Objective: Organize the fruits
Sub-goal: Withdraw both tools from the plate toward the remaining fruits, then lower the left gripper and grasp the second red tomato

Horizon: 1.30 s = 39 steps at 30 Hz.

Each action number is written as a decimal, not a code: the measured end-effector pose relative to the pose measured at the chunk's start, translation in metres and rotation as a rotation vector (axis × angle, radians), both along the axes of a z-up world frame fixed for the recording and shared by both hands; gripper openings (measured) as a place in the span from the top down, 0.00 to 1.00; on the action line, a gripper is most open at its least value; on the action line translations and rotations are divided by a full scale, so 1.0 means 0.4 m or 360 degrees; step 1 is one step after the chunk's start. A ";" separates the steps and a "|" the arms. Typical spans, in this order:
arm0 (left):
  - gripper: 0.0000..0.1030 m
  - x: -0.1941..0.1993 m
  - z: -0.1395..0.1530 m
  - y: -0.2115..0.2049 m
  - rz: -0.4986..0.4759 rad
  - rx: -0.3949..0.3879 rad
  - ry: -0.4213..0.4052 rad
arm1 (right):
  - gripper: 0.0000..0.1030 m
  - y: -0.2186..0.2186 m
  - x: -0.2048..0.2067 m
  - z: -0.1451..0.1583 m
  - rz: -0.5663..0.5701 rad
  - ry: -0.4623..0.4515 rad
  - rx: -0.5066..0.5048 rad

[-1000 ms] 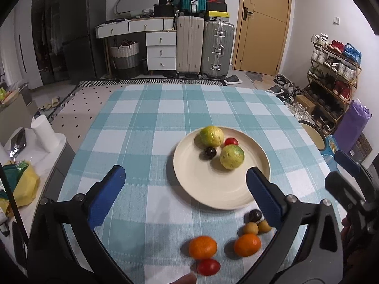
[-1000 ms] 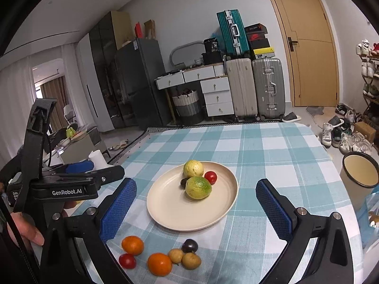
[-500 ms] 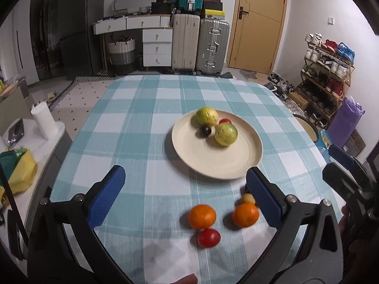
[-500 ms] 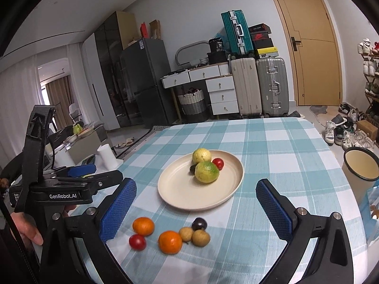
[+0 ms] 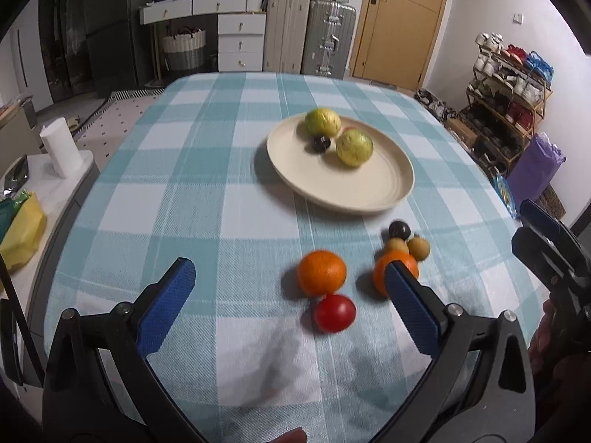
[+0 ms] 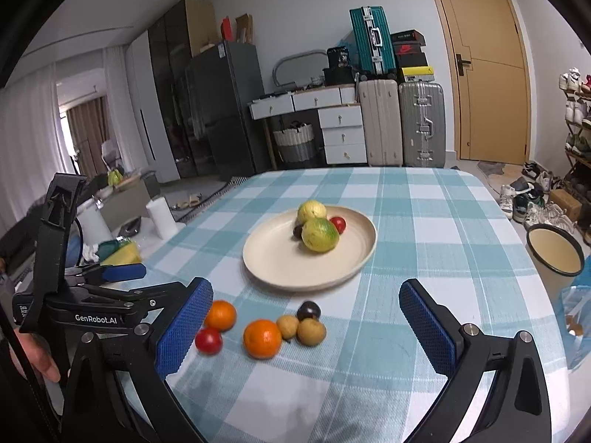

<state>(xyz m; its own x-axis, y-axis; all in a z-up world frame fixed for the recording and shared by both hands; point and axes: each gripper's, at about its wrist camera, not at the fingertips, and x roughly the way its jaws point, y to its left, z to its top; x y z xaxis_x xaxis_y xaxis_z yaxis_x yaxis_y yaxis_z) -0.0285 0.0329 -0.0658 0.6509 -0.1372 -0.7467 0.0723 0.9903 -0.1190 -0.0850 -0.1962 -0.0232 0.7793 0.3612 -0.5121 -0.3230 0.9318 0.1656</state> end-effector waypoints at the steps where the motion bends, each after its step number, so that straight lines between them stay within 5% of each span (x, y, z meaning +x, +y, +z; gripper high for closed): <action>1: 0.01 -0.002 -0.006 -0.004 -0.0007 0.0001 0.0008 | 0.00 0.001 -0.002 -0.007 -0.0002 0.0012 -0.0001; 19: 0.02 0.022 -0.101 -0.037 -0.0043 0.0013 0.0168 | 0.00 -0.019 -0.015 -0.076 -0.0049 0.0149 0.0004; 23: 0.19 0.025 -0.111 -0.047 -0.0062 0.0055 0.0179 | 0.00 -0.020 -0.012 -0.083 -0.0045 0.0157 0.0014; 31: 0.39 0.037 -0.137 -0.027 -0.0068 -0.0160 0.0266 | 0.00 -0.023 -0.010 -0.098 -0.0045 0.0184 0.0025; 36: 0.72 0.033 -0.144 -0.037 -0.0145 -0.0228 0.0296 | 0.00 -0.020 -0.007 -0.097 -0.0034 0.0196 0.0009; 39: 0.72 0.029 -0.144 -0.038 -0.0171 -0.0254 0.0316 | 0.00 -0.016 -0.008 -0.093 -0.0028 0.0187 0.0011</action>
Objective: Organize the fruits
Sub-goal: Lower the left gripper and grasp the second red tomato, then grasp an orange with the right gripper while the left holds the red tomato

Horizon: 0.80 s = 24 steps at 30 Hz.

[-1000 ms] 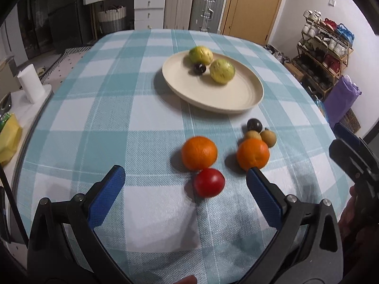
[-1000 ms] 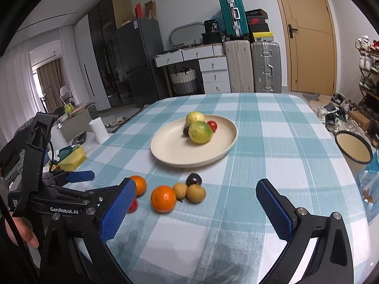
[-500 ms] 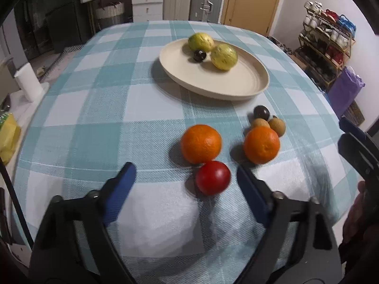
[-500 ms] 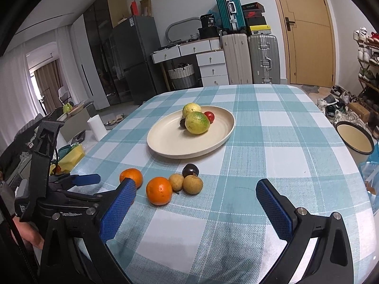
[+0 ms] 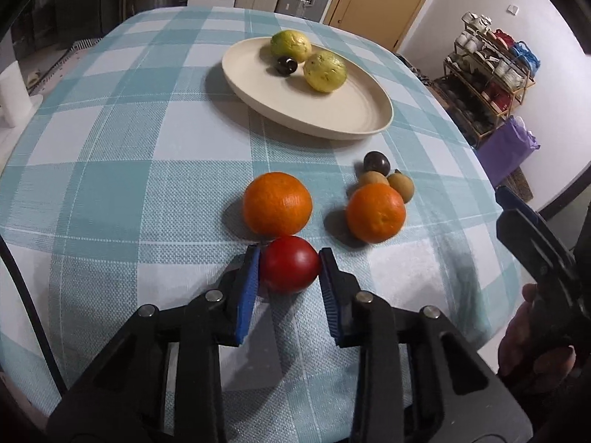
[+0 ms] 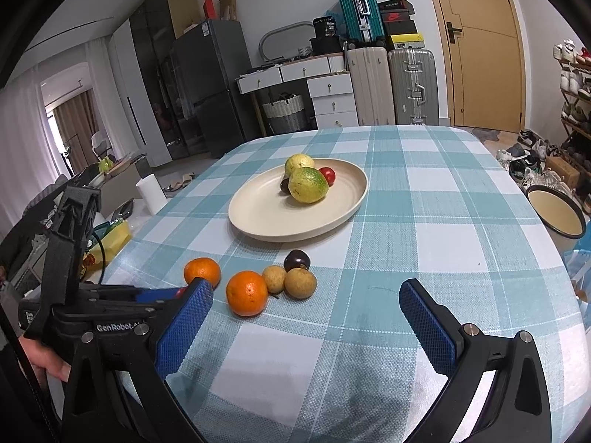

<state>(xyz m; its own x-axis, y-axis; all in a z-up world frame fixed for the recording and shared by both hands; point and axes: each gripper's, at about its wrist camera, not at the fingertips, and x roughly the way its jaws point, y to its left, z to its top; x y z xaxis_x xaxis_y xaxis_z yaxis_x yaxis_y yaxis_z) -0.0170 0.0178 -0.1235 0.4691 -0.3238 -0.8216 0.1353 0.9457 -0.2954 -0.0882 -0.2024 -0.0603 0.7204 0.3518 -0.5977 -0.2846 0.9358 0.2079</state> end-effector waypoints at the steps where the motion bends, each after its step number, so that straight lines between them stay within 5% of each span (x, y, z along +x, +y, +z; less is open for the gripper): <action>1: 0.72 0.000 0.000 0.004 0.0002 -0.0019 0.0016 | 0.00 0.002 -0.001 0.001 0.0003 -0.0004 -0.0001; 13: 0.72 -0.028 0.029 0.025 -0.0010 -0.0048 -0.0013 | 0.00 0.033 -0.001 0.002 0.0056 0.0039 0.0019; 24: 0.72 -0.032 0.053 0.090 0.0041 -0.0068 -0.0054 | 0.00 0.070 0.039 -0.056 0.0111 0.0238 0.0162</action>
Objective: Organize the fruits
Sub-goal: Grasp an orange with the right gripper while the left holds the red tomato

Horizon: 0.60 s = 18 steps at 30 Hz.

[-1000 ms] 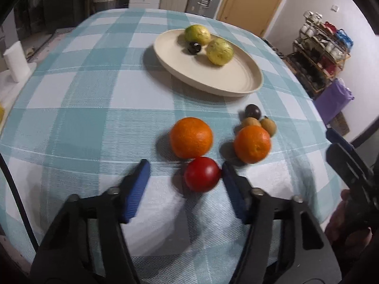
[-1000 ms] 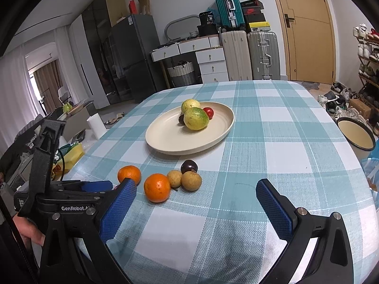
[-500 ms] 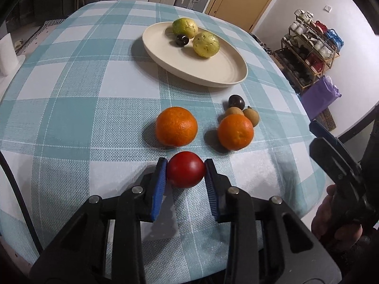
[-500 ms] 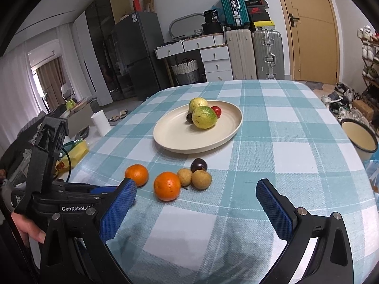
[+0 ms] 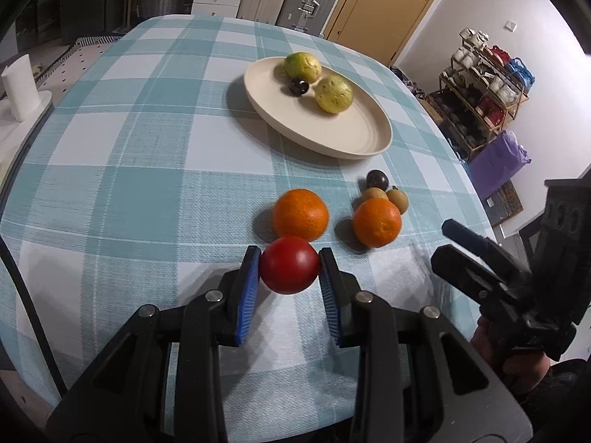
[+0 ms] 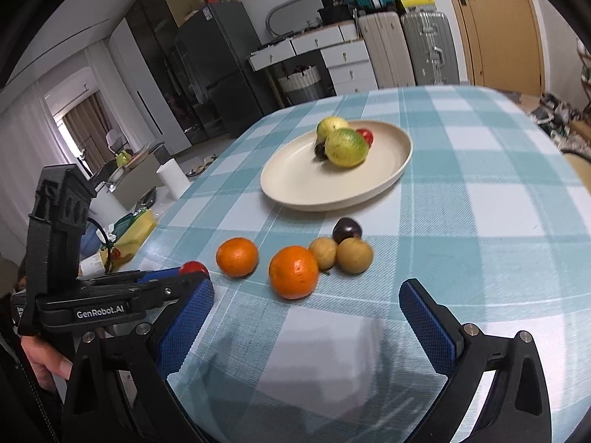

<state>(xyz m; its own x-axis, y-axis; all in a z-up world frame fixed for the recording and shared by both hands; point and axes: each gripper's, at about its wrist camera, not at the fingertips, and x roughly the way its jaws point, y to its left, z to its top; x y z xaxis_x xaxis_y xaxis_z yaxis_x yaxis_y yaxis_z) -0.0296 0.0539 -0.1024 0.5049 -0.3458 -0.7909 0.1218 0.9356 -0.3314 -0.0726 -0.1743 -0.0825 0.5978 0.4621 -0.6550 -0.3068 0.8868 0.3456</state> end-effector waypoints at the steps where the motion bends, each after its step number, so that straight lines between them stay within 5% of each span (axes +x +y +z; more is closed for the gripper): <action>1: 0.72 0.001 -0.001 0.006 0.0004 -0.0001 0.0002 | 0.00 0.003 0.004 -0.006 0.0002 0.0013 0.0016; 11: 0.72 0.020 -0.021 0.034 0.0018 -0.0015 0.0034 | 0.04 0.047 0.036 -0.037 0.0027 0.0091 0.0088; 18: 0.72 0.026 -0.039 0.044 0.0030 -0.0013 0.0057 | 0.26 0.067 0.065 -0.053 0.0046 0.0152 0.0075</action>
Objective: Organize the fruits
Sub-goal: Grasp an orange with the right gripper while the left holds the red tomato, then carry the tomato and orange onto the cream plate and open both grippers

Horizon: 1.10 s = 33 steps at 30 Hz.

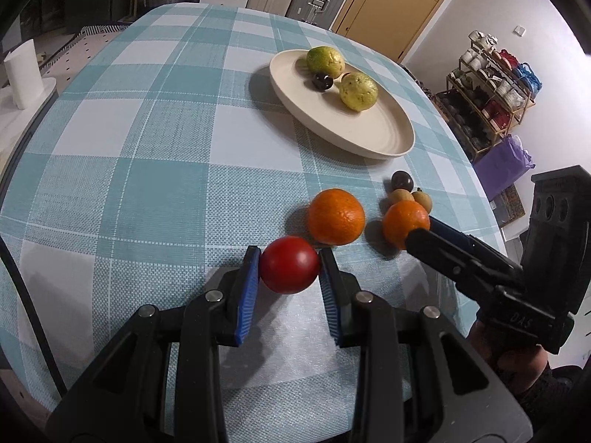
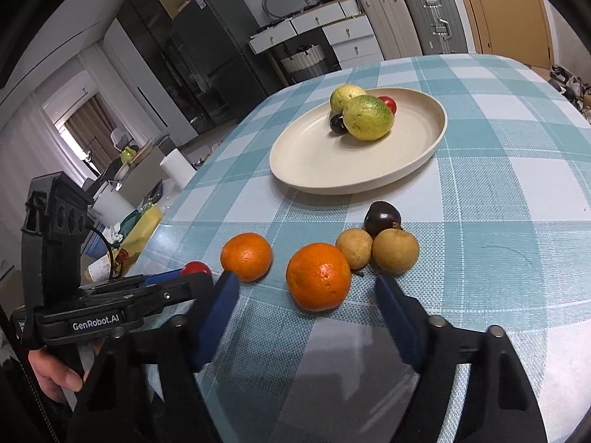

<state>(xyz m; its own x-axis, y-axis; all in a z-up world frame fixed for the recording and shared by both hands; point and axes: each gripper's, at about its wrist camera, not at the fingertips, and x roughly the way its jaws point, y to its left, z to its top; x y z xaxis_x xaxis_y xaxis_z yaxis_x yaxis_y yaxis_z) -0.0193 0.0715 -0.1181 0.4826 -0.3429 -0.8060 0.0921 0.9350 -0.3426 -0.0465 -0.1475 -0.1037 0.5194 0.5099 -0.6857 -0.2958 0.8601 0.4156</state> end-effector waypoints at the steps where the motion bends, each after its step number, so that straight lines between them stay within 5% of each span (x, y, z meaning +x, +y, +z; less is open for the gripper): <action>1: 0.72 0.002 -0.003 0.003 0.0002 -0.0004 0.0007 | 0.26 0.001 0.003 -0.001 -0.0005 -0.0001 -0.0003; 9: 0.72 0.008 -0.015 0.010 0.0010 0.0003 0.0019 | 0.66 0.009 0.008 -0.016 0.0009 0.0014 -0.0023; 33: 0.72 0.045 0.084 0.008 0.0040 0.0026 -0.0106 | 0.67 -0.049 -0.016 0.065 0.0005 -0.0145 0.0126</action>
<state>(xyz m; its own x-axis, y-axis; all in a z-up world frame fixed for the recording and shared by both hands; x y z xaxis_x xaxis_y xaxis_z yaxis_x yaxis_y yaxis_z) -0.0014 0.0749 -0.0845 0.5434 -0.3173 -0.7772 0.0908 0.9426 -0.3214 -0.0530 -0.1670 -0.0778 0.5760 0.5624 -0.5933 -0.3380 0.8246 0.4536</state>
